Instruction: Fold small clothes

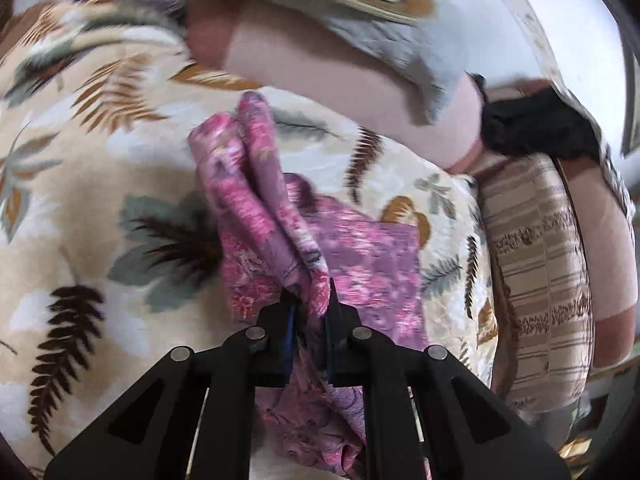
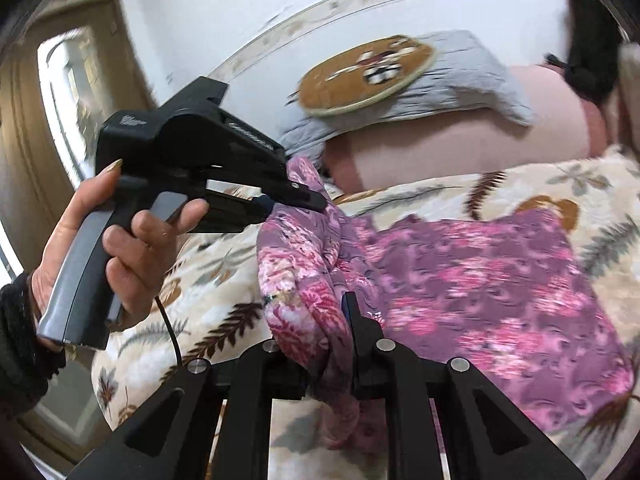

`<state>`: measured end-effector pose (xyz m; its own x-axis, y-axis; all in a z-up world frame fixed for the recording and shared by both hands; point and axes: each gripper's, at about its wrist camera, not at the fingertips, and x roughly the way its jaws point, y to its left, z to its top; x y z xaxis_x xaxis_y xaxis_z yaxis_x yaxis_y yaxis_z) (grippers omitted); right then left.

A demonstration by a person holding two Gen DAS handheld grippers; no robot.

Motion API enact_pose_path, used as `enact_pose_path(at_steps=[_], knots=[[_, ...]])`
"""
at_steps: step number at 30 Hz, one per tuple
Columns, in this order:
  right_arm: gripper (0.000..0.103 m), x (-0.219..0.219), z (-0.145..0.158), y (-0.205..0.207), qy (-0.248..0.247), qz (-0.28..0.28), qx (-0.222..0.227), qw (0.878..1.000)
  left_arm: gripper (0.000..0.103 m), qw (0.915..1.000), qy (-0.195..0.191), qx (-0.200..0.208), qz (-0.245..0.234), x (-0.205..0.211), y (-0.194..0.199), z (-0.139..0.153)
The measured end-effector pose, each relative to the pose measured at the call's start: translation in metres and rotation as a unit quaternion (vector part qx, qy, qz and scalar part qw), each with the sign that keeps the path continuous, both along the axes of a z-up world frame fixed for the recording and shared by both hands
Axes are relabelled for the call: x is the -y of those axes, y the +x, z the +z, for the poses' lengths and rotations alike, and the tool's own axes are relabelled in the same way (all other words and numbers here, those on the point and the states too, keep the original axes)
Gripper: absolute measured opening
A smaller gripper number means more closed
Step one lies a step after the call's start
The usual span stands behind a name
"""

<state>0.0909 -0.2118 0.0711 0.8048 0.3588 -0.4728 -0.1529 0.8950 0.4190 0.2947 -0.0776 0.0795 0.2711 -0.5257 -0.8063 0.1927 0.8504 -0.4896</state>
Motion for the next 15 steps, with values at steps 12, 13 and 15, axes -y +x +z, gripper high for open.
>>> enact_pose_path(at_steps=[12,13,15], knots=[[0.011,0.127,-0.028,-0.035,0.109,-0.116,-0.027,0.987,0.008,0.9968,0.025,-0.001,-0.075,0.143,-0.013,-0.004],[0.011,0.137,-0.032,-0.039,0.121,-0.126,-0.030,0.984,0.008,0.9959,0.029,-0.002,-0.086,0.159,-0.014,-0.007],[0.011,0.155,-0.042,-0.043,0.142,-0.143,-0.041,0.979,0.008,0.9937,0.043,-0.001,-0.104,0.186,-0.016,-0.016]])
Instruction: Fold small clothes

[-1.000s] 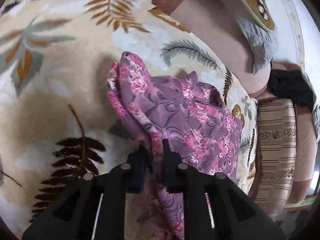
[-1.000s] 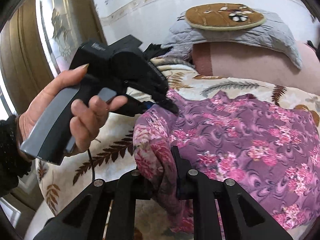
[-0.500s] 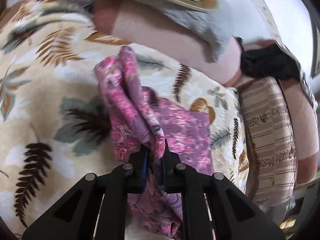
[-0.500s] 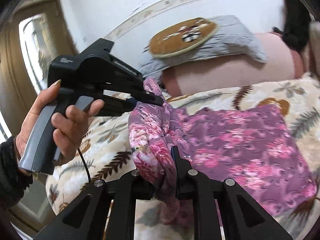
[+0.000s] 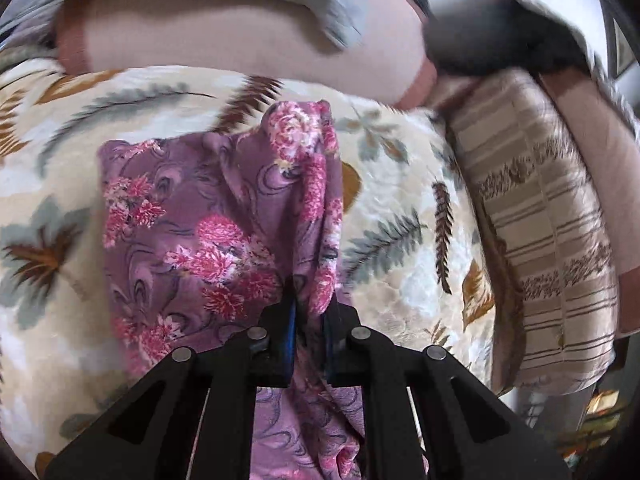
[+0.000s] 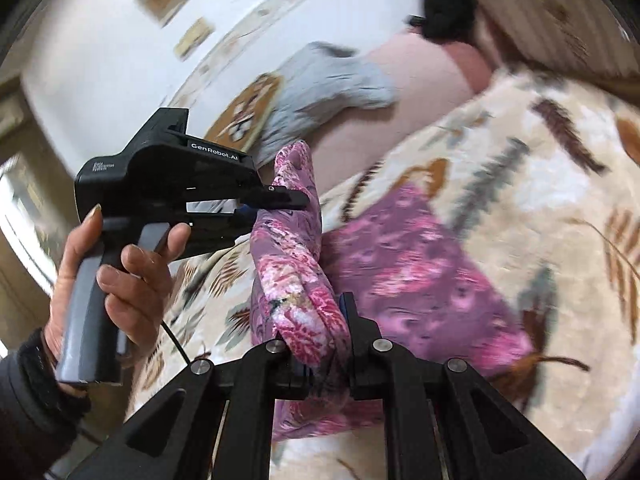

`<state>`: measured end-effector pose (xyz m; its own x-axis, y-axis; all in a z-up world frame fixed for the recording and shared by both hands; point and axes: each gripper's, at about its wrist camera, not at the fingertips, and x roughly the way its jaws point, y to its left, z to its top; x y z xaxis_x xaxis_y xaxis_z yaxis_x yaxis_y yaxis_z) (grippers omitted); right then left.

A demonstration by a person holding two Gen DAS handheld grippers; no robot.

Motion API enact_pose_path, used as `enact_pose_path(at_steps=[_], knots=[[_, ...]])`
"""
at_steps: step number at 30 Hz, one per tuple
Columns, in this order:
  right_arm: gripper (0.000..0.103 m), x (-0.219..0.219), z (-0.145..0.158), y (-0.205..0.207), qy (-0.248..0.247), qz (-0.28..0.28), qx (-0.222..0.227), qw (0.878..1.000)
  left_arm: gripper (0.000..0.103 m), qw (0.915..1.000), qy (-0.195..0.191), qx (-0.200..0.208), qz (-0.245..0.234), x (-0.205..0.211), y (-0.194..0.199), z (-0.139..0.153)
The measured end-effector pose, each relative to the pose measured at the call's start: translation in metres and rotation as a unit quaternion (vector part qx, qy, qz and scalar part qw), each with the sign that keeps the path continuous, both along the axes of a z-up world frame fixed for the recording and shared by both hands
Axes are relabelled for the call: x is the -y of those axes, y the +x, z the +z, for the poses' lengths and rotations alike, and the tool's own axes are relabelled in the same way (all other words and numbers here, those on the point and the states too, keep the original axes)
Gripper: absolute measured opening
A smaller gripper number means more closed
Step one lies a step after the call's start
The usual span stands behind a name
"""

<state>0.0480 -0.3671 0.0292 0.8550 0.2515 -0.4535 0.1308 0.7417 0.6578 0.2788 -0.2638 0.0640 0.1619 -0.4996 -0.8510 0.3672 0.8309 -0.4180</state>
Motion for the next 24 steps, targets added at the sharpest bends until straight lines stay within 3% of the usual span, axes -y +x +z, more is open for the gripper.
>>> enact_pose_path(at_steps=[5,9,12,14,16,17,19,21,24], knots=[[0.011,0.041,-0.051,-0.005,0.092,-0.047,-0.072,0.992,0.010,0.9990,0.036,-0.020,-0.016,0.052,-0.006,-0.038],[0.014,0.060,-0.088,-0.003,0.170,-0.067,-0.130,0.974,0.015,0.9984,-0.001,-0.057,0.001,0.054,-0.009,-0.050],[0.016,0.064,-0.083,-0.004,0.156,-0.079,-0.138,0.975,0.029,0.9988,-0.021,-0.042,0.016,0.036,-0.004,-0.031],[0.018,0.072,-0.068,-0.014,0.126,-0.120,-0.133,0.976,0.049,0.9991,-0.019,-0.004,0.037,0.008,0.002,-0.013],[0.021,0.087,-0.047,-0.027,0.115,-0.168,-0.086,0.975,0.054,0.9969,0.004,0.037,0.069,-0.029,0.007,-0.003],[0.021,0.092,-0.036,-0.024,0.107,-0.167,-0.066,0.978,0.054,0.9960,0.014,0.043,0.077,-0.041,0.009,-0.004],[0.033,0.096,-0.022,0.011,0.087,-0.098,-0.053,0.990,0.054,0.9952,0.023,0.032,0.089,-0.066,0.010,-0.015],[0.039,0.093,-0.023,0.065,0.093,-0.016,-0.068,0.993,0.054,0.9947,0.018,0.009,0.100,-0.080,0.008,-0.028],[0.039,0.089,-0.040,0.119,0.092,0.013,-0.111,0.990,0.054,0.9938,-0.003,-0.023,0.108,-0.092,-0.003,-0.047]])
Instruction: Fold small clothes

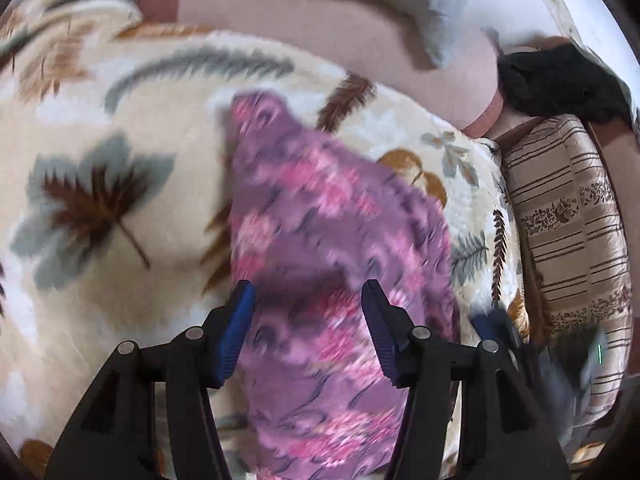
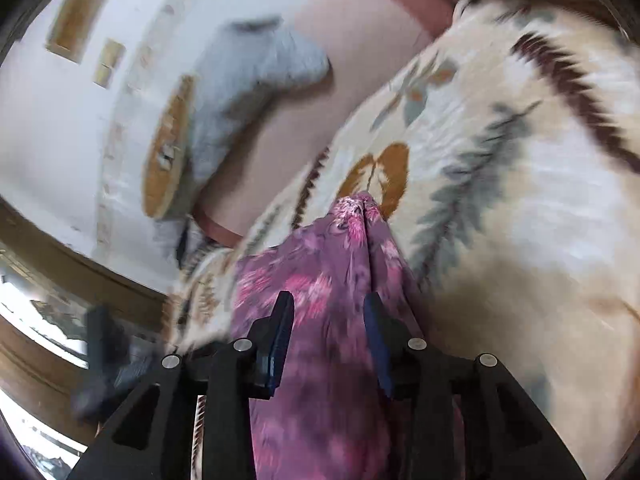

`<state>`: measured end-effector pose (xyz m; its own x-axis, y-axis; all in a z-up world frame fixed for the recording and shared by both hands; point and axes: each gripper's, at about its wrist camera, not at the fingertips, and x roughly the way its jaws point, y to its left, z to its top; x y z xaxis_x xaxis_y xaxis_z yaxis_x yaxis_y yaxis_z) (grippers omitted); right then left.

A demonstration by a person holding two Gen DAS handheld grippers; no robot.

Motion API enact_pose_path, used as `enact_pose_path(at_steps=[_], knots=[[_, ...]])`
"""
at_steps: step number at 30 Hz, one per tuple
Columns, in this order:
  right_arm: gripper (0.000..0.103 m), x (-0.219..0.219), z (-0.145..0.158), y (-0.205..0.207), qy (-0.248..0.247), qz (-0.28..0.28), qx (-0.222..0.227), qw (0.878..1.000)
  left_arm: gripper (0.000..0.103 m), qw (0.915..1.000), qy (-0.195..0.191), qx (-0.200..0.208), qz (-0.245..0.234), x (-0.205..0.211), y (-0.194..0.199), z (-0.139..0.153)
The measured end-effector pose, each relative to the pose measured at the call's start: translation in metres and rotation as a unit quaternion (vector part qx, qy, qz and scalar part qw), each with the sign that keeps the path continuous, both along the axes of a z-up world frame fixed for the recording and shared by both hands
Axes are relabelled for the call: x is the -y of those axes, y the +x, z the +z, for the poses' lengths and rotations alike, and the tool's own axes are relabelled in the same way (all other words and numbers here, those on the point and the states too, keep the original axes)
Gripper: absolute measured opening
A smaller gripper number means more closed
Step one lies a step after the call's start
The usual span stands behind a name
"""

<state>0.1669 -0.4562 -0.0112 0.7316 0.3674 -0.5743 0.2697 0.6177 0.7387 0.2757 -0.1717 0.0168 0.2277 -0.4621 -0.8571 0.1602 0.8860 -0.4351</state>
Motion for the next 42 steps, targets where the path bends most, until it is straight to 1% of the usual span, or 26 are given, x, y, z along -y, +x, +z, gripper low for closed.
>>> enact_pose_path(at_steps=[2,3,4,5,7,8,10,12,13,14,17,19,20,24,25,26,27,28,30,31,32,34,35,37,39,42], knots=[[0.039,-0.003,-0.016,0.031,-0.008,0.015,-0.043,0.999,0.054,0.9999,-0.009,-0.010,-0.002,-0.003,-0.006,-0.005],[0.028,-0.005,-0.024,0.046,-0.008,0.041,-0.064,0.997,0.054,0.9999,-0.013,-0.010,-0.003,-0.005,-0.009,-0.007],[0.007,-0.009,-0.027,0.058,-0.017,0.057,-0.080,0.995,0.054,0.9998,-0.015,-0.008,-0.006,-0.007,-0.011,-0.007],[0.007,-0.009,-0.021,0.063,-0.033,0.062,-0.071,0.995,0.054,0.9998,-0.017,-0.008,-0.008,-0.008,-0.011,-0.007],[0.006,-0.011,0.004,0.062,-0.072,0.069,-0.002,0.995,0.054,0.9997,-0.023,-0.003,-0.011,-0.011,-0.013,-0.007],[0.006,-0.010,0.013,0.064,-0.093,0.069,0.012,0.993,0.054,0.9997,-0.020,0.001,-0.011,-0.011,-0.014,-0.009],[0.006,-0.008,0.008,0.078,-0.125,0.071,-0.023,0.989,0.056,0.9998,0.003,0.010,-0.014,-0.004,-0.013,-0.016],[0.007,-0.009,-0.019,0.094,-0.156,0.098,-0.109,0.977,0.058,0.9997,0.018,0.009,-0.015,0.001,-0.014,-0.023],[0.008,-0.010,-0.022,0.094,-0.158,0.104,-0.118,0.975,0.058,0.9997,0.019,0.006,-0.014,0.000,-0.016,-0.025],[0.011,-0.007,-0.018,0.087,-0.149,0.098,-0.102,0.979,0.058,0.9998,0.016,0.005,-0.012,-0.002,-0.017,-0.023],[0.022,0.010,-0.004,0.050,-0.078,0.081,-0.062,0.992,0.058,0.9998,0.004,0.007,-0.019,-0.012,-0.028,-0.014],[0.043,0.020,-0.001,0.027,-0.034,0.094,-0.049,0.994,0.058,0.9996,-0.007,0.007,-0.026,-0.020,-0.042,-0.009],[0.044,0.022,-0.002,0.012,-0.026,0.097,-0.050,0.994,0.058,0.9995,-0.011,0.008,-0.029,-0.022,-0.050,-0.010],[0.043,0.006,-0.023,-0.028,0.005,0.143,-0.079,0.987,0.058,0.9994,-0.007,0.002,-0.034,-0.023,-0.077,-0.021],[0.027,-0.001,-0.025,-0.033,-0.017,0.158,-0.084,0.984,0.058,0.9993,-0.002,-0.008,-0.038,-0.020,-0.081,-0.028],[0.009,-0.011,-0.019,-0.038,-0.070,0.178,-0.086,0.978,0.058,0.9990,0.005,-0.018,-0.040,-0.019,-0.085,-0.033],[0.009,-0.017,-0.006,-0.044,-0.112,0.194,-0.072,0.972,0.058,0.9989,0.010,-0.023,-0.041,-0.019,-0.087,-0.036],[0.009,-0.017,0.009,-0.049,-0.127,0.188,-0.045,0.973,0.058,0.9988,0.013,-0.024,-0.041,-0.019,-0.091,-0.037],[0.009,-0.005,0.026,-0.056,-0.119,0.162,-0.012,0.979,0.059,0.9987,0.020,-0.018,-0.043,-0.018,-0.097,-0.038],[0.009,0.002,0.026,-0.055,-0.119,0.152,-0.015,0.981,0.063,0.9986,0.023,-0.018,-0.045,-0.017,-0.099,-0.039],[0.009,0.003,0.021,-0.052,-0.129,0.150,-0.033,0.980,0.064,0.9983,0.030,-0.022,-0.045,-0.015,-0.100,-0.043],[0.012,0.000,-0.006,-0.037,-0.152,0.165,-0.109,0.968,0.064,0.9975,0.049,-0.021,-0.047,-0.011,-0.104,-0.044],[0.013,-0.001,-0.011,-0.038,-0.162,0.166,-0.124,0.965,0.064,0.9971,0.054,-0.019,-0.049,-0.010,-0.106,-0.042],[0.019,0.001,0.003,-0.052,-0.157,0.148,-0.095,0.972,0.063,0.9971,0.051,-0.008,-0.056,-0.011,-0.114,-0.032],[0.020,0.003,0.028,-0.071,-0.162,0.120,-0.047,0.978,0.063,0.9966,0.058,0.014,-0.058,-0.011,-0.120,-0.023],[0.024,0.001,0.043,-0.084,-0.157,0.108,0.014,0.982,0.063,0.9941,0.078,0.036,-0.066,-0.004,-0.122,-0.017]])
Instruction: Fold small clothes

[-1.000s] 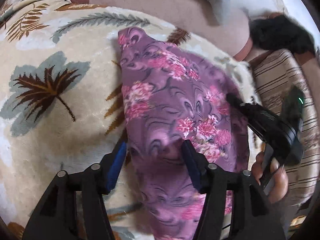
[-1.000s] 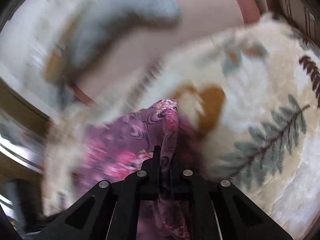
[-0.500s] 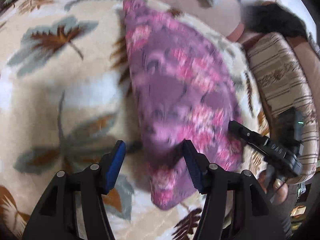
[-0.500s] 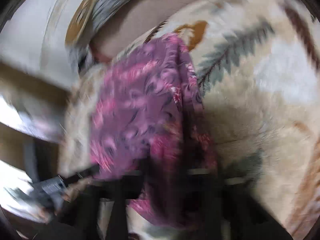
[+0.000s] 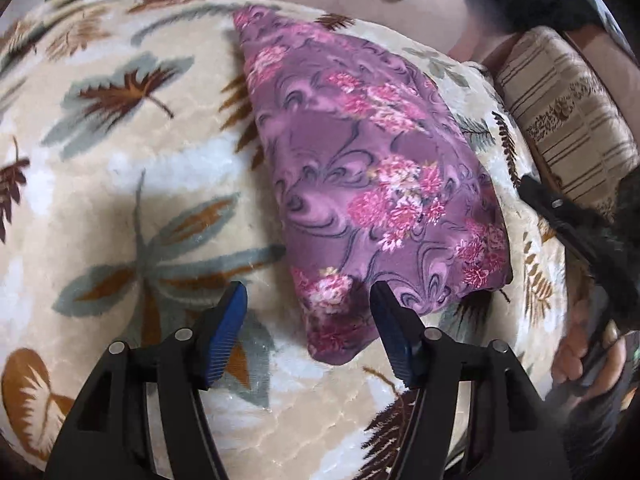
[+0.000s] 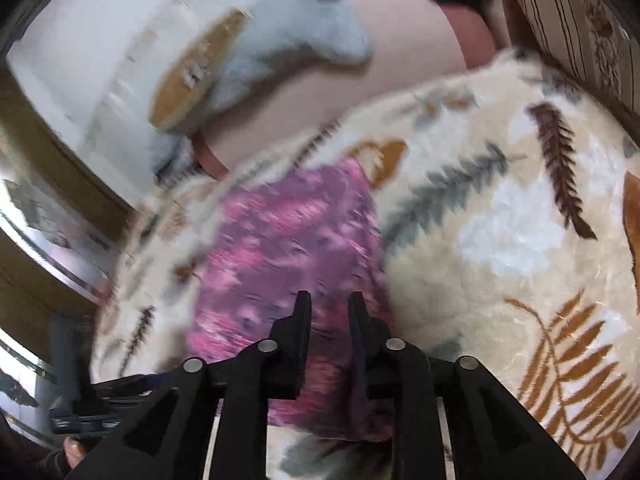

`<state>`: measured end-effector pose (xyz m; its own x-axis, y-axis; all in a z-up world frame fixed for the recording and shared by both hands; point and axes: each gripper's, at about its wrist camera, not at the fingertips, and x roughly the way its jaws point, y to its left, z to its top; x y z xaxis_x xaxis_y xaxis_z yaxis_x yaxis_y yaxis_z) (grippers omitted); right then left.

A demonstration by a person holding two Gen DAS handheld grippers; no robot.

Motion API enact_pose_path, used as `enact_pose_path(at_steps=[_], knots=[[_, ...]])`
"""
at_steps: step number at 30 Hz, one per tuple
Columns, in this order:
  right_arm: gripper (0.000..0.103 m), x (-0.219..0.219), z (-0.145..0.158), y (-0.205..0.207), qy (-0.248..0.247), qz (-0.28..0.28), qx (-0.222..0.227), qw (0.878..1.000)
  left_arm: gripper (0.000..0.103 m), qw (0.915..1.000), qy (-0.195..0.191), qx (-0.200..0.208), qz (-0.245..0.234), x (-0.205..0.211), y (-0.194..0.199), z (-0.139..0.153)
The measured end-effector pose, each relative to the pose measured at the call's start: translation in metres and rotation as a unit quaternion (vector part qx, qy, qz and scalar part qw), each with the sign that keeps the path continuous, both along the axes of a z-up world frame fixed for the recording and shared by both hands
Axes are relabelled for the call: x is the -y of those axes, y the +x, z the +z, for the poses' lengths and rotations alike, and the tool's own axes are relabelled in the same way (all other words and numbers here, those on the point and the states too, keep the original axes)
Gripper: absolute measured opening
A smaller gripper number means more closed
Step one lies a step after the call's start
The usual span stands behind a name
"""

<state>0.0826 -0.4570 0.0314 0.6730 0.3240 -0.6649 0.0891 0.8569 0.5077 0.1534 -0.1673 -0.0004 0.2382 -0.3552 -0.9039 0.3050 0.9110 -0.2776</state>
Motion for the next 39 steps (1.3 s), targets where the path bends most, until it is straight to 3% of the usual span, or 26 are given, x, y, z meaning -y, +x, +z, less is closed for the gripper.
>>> enact_pose_path(at_steps=[2,5,8,12,16,19,21,22,23,26,27,28,33,35,36,37,39], knots=[[0.024,-0.010,-0.013,0.006,-0.017,0.017,-0.019,1.000,0.063,1.0000,0.005,0.005,0.001,0.003,0.001,0.000],[0.017,-0.024,-0.061,0.019,-0.068,0.037,-0.121,0.990,0.063,1.0000,0.001,0.000,0.003,0.003,-0.001,0.000],[0.023,-0.024,-0.043,0.018,-0.054,0.026,-0.102,0.993,0.063,0.9999,0.005,0.012,0.000,0.004,-0.002,0.005],[0.024,-0.017,0.000,0.027,-0.031,0.012,-0.032,0.999,0.063,0.9996,0.002,0.028,0.000,0.004,0.001,0.017],[0.026,-0.023,0.007,0.047,-0.008,0.011,-0.003,1.000,0.063,0.9988,-0.013,0.045,0.013,0.012,0.024,0.033],[0.026,-0.032,-0.021,0.070,-0.010,0.007,-0.027,1.000,0.064,0.9985,-0.017,0.036,0.038,0.018,0.049,0.027],[0.024,-0.042,-0.060,0.084,-0.026,0.016,-0.095,0.995,0.065,0.9992,0.001,0.013,0.037,0.025,0.061,0.009],[0.024,-0.043,-0.065,0.084,-0.029,0.013,-0.090,0.995,0.068,0.9994,0.018,-0.005,0.031,0.028,0.067,-0.007],[0.024,-0.042,-0.062,0.082,-0.027,0.007,-0.076,0.997,0.069,0.9993,0.020,-0.015,0.029,0.027,0.069,-0.015],[0.028,-0.026,-0.046,0.091,0.021,-0.004,-0.065,0.998,0.069,0.9979,-0.036,-0.037,0.039,0.011,0.076,-0.012],[0.031,-0.015,-0.039,0.095,0.039,-0.024,-0.048,0.998,0.069,0.9967,-0.054,-0.037,0.048,0.005,0.081,-0.006],[0.044,-0.005,-0.035,0.102,0.054,-0.045,-0.039,0.997,0.069,0.9962,-0.060,-0.032,0.054,0.002,0.085,-0.002],[0.049,0.010,-0.048,0.154,0.059,-0.091,-0.079,0.991,0.068,0.9927,-0.077,-0.012,0.091,-0.005,0.121,0.017],[0.045,0.004,-0.053,0.167,0.055,-0.086,-0.080,0.992,0.068,0.9931,-0.075,-0.012,0.089,0.002,0.132,0.014],[0.036,-0.002,-0.052,0.172,0.039,-0.076,-0.066,0.994,0.068,0.9949,-0.056,-0.006,0.084,0.009,0.136,0.009],[0.021,-0.011,-0.053,0.177,-0.005,-0.071,-0.067,0.995,0.068,0.9959,-0.039,-0.002,0.082,0.014,0.138,0.006],[0.015,-0.017,-0.074,0.191,-0.068,-0.058,-0.130,0.987,0.073,0.9964,-0.004,-0.018,0.083,0.017,0.147,-0.016]])
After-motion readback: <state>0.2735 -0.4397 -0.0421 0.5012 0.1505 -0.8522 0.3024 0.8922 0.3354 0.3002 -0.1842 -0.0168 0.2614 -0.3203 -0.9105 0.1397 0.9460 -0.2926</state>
